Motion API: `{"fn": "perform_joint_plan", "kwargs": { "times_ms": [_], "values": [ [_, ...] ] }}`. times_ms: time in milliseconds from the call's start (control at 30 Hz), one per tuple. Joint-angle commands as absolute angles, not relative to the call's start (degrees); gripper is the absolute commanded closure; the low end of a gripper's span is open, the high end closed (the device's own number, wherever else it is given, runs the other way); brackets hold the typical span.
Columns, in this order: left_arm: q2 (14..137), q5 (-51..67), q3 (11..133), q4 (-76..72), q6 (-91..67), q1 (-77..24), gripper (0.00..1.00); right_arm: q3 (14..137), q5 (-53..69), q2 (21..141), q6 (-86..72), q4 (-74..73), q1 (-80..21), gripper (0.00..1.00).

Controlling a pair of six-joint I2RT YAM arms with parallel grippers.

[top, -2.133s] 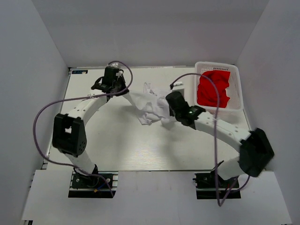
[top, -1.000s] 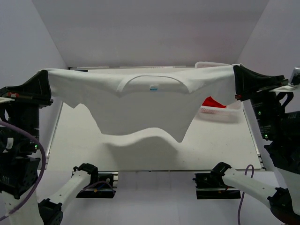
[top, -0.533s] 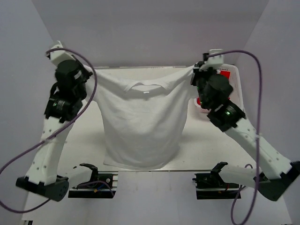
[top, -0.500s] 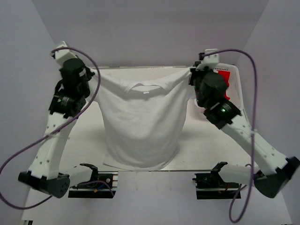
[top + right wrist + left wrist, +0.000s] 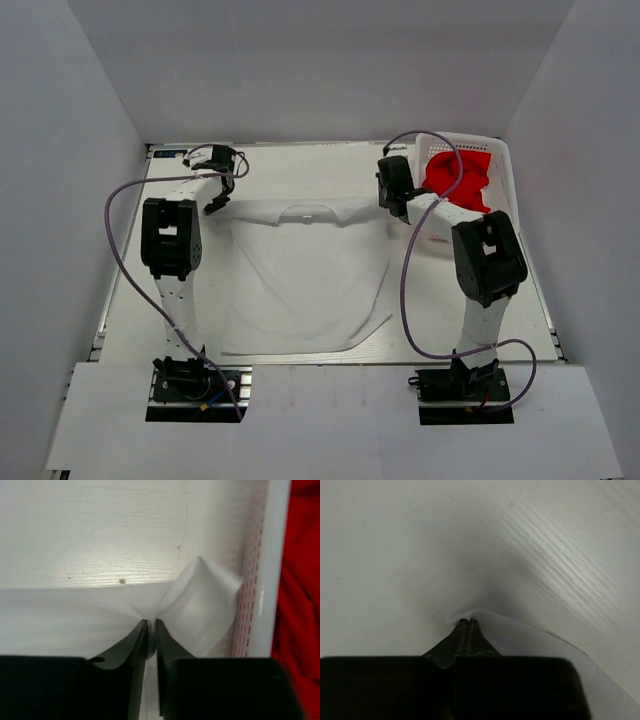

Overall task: Fold and stack the t-shirts
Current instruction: Flatten out the tshirt

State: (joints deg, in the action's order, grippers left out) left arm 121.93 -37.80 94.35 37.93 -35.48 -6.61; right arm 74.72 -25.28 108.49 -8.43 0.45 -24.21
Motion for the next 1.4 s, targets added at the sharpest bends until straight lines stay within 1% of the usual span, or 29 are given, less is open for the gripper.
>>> {"fn": "perform_joint_plan", "kwargs": {
  "times_ms": [0, 33, 100, 133, 167, 200, 233, 267, 300, 400, 467, 533, 567, 700, 767, 800, 867, 900, 967, 1000, 1067, 1100, 1200, 1300, 1367],
  "values": [
    [120.93, -35.0, 99.57, 42.88, -38.85, -4.58, 0.95, 78.4, -22.06, 108.01, -10.9, 2.73, -23.73, 0.78],
    [120.94, -34.46, 99.06, 42.37, -38.85, -4.57, 0.91, 78.4, -21.89, 108.28, -11.25, 2.46, -23.47, 0.66],
    [119.98, -33.58, 97.22, 41.58, -38.15, -4.04, 0.76, 78.4, -22.24, 108.02, -11.51, 1.85, -23.47, 0.61],
    [119.27, -33.05, 96.6, 41.57, -38.14, -4.04, 0.66, 78.4, -22.24, 107.76, -11.51, 1.32, -23.47, 0.53],
    [118.48, -32.52, 95.55, 40.96, -37.54, -4.04, 0.31, 78.4, -22.32, 107.41, -11.6, 0.88, -23.38, 0.49],
    [116.48, -32.52, 95.54, 40.96, -37.53, -4.04, 0.08, 78.22, -21.8, 106.45, -10.99, 0.7, -23.64, 0.42],
    [115.41, -32.52, 95.02, 40.96, -37.53, -4.04, 0.0, 77.96, -21.54, 105.22, -10.81, 0.09, -23.64, 0.36],
    [114.18, -31.91, 95.01, 40.96, -37.01, -4.04, 0.0, 77.96, -21.27, 104.68, -10.64, 0.09, -23.73, 0.2],
    [112.95, -31.9, 95.01, 40.96, -37.0, -4.04, 0.0, 77.52, -20.31, 103.29, -10.11, 0.09, -23.99, 0.1],
    [107.5, -30.85, 92.99, 39.91, -35.25, -4.04, 0.0, 75.07, -16.71, 98.55, -10.02, 0.09, -24.26, 0.1],
    [104.61, -30.33, 92.38, 38.85, -32.71, -5.36, 0.0, 72.61, -17.04, 93.98, -9.93, 0.09, -25.74, 0.1],
    [104.06, -26.39, 92.37, 38.33, -31.3, -5.89, 0.0, 69.36, -17.05, 90.55, -10.37, -3.16, -28.37, 0.1],
    [103.37, -22.19, 92.37, 36.67, -29.11, -5.89, 0.0, 68.3, -17.31, 88.7, -11.07, -5.17, -28.91, 0.1],
    [104.06, -19.78, 92.37, 36.82, -27.78, -8.96, 0.0, 60.41, -16.53, 84.64, -17.82, -10.78, -33.74, 0.1],
    [106.16, -17.76, 93.08, 37.7, -27.25, -11.15, 0.0, 58.63, -14.51, 82.97, -19.41, -12.73, -36.99, 0.1],
    [106.78, -17.23, 93.08, 37.7, -26.64, -12.12, 0.0, 56.01, -10.76, 82.71, -19.77, -13.96, -38.22, 0.1],
    [107.67, -16.7, 91.06, 37.71, -26.63, -15.02, 0.0, 53.71, -7.57, 81.83, -20.65, -14.33, -40.33, 0.1],
    [108.54, -16.7, 90.53, 36.4, -26.02, -16.07, 0.0, 51.53, -3.12, 81.83, -20.65, -13.11, -42.08, 0.1],
    [110.29, -15.92, 89.74, 35.69, -25.49, -18.36, 0.0, 48.0, -1.06, 82.61, -21.7, -10.99, -44.72, 0.1],
    [110.91, -14.69, 89.13, 35.16, -24.88, -18.37, 0.0, 47.64, 2.69, 83.23, -22.06, -10.81, -45.26, 0.1],
    [112.14, -14.68, 88.42, 35.16, -25.48, -18.98, 0.0, 46.85, 3.86, 85.95, -24.07, -11.07, -46.23, 0.1],
    [112.76, -15.46, 88.42, 35.16, -26.18, -18.98, 0.0, 46.76, 3.95, 86.74, -24.34, -11.68, -46.23, 0.1],
    [114.08, -24.66, 85.27, 38.84, -31.28, -18.98, 0.0, 45.79, 1.5, 88.86, -26.1, -12.57, -45.88, 0.1],
    [115.31, -26.89, 82.19, 43.14, -38.39, -16.97, 0.0, 45.79, -1.65, 90.0, -26.63, -12.83, -45.0, 0.1],
    [115.93, -28.91, 80.25, 44.99, -42.35, -16.96, 0.0, 47.19, -4.22, 92.89, -26.54, -14.32, -44.48, 0.1]
  ]
}}
